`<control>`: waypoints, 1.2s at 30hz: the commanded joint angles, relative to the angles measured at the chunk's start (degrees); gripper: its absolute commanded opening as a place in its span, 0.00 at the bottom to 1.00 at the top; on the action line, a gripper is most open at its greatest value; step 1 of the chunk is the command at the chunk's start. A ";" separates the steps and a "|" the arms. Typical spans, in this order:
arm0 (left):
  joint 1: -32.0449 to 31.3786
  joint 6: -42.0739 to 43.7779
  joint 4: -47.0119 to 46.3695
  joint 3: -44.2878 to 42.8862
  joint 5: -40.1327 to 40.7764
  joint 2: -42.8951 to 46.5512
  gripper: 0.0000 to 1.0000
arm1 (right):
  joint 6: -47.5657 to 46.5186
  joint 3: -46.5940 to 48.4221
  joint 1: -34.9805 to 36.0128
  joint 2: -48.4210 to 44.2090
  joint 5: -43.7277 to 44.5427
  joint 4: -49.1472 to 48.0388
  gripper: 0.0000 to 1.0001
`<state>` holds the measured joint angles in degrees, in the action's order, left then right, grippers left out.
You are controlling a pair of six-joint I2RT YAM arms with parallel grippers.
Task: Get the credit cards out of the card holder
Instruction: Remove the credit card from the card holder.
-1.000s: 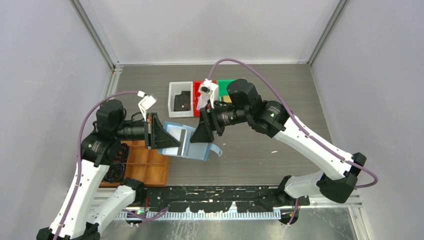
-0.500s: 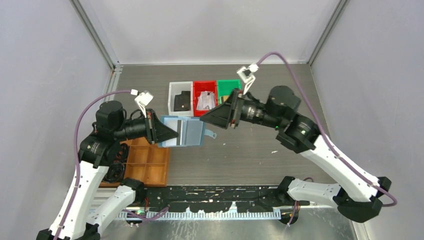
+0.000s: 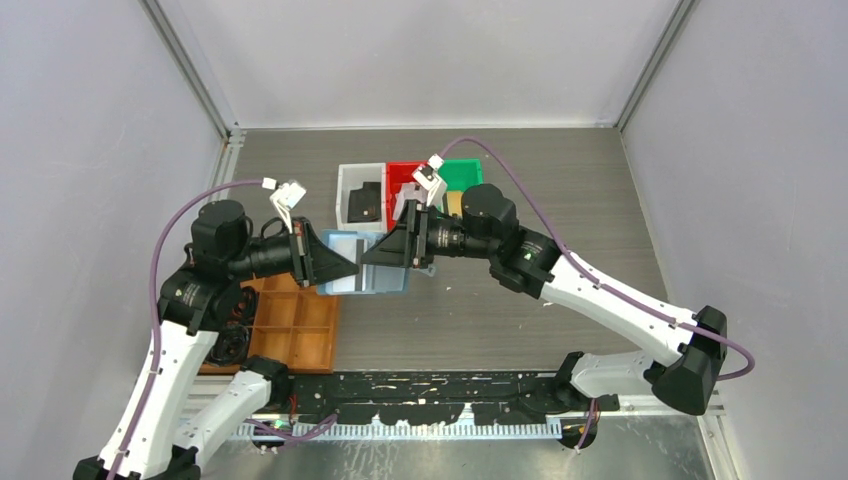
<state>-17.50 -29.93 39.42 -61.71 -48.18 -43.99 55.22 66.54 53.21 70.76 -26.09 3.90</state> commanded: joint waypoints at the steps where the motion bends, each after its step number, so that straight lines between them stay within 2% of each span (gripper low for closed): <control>1: 0.09 -2.44 -5.39 -2.18 -4.90 0.73 0.00 | 1.12 -0.76 0.50 -1.05 1.07 -6.77 0.47; 9: 0.09 -6.27 -9.85 -2.35 -10.75 1.10 0.00 | -0.86 -0.55 1.69 -0.23 4.85 -2.44 0.45; 13: 0.07 -6.97 -11.13 -2.26 -12.11 1.27 0.00 | -0.03 -0.95 2.27 -0.11 4.75 -5.08 0.42; 16: 0.09 -7.77 -12.39 -2.06 -12.66 1.44 0.00 | 2.22 -1.82 2.38 0.30 3.67 -9.54 0.37; 19: 0.06 -7.88 -12.74 -1.92 -13.18 1.40 0.00 | 5.16 -3.30 2.40 0.66 2.52 -15.61 0.28; 26: 0.06 -7.55 -12.00 -2.60 -14.75 1.78 0.02 | 7.49 -7.57 2.26 -2.06 3.78 -20.30 0.07; 30: 0.09 -8.33 -12.00 -2.95 -14.92 1.73 0.03 | 7.38 -10.14 2.37 -4.15 4.41 -21.77 0.02; 36: 0.08 -10.52 -12.08 -3.51 -13.87 1.71 0.02 | 6.43 -15.91 2.30 -8.23 4.96 -25.45 0.02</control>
<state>-17.23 -38.54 32.67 -61.73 -59.11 -43.35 62.11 54.02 55.88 65.98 -23.92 -18.13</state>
